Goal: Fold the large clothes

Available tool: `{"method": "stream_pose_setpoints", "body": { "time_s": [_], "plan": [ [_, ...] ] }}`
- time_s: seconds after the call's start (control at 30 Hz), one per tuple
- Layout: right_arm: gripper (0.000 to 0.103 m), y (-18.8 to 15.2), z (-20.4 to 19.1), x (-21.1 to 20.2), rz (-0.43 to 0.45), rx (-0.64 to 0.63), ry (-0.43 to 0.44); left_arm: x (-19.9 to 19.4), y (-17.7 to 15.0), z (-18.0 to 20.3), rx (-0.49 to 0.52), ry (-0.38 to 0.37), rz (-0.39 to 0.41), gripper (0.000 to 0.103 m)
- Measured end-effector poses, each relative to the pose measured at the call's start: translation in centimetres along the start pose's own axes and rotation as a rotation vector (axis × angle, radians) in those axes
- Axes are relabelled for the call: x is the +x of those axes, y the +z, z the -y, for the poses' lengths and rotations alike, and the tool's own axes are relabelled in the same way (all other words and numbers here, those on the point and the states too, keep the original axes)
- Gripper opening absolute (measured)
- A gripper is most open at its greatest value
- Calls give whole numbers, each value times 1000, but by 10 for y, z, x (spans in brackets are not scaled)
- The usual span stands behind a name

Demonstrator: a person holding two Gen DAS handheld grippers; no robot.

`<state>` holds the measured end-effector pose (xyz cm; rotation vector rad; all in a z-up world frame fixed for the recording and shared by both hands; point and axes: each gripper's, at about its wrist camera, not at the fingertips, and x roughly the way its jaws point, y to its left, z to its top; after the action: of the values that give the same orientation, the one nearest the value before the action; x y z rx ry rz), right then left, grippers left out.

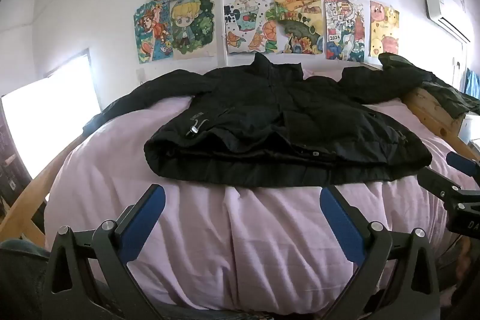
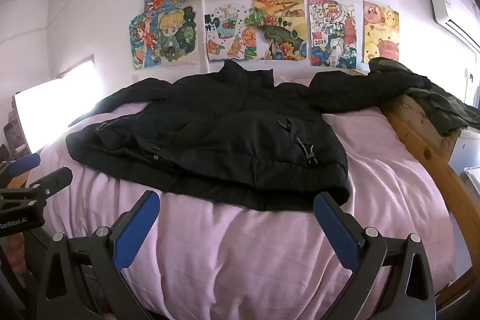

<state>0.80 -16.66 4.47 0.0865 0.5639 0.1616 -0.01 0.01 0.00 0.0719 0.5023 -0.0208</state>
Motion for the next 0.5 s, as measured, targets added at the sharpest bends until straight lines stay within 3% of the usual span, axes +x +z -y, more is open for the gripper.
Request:
{"method": "stream_pose_setpoints", "body": {
  "time_s": [0.5],
  "plan": [
    [103, -1, -1, 2, 1, 6, 2, 0, 0, 0, -1, -2, 0, 101]
  ]
}}
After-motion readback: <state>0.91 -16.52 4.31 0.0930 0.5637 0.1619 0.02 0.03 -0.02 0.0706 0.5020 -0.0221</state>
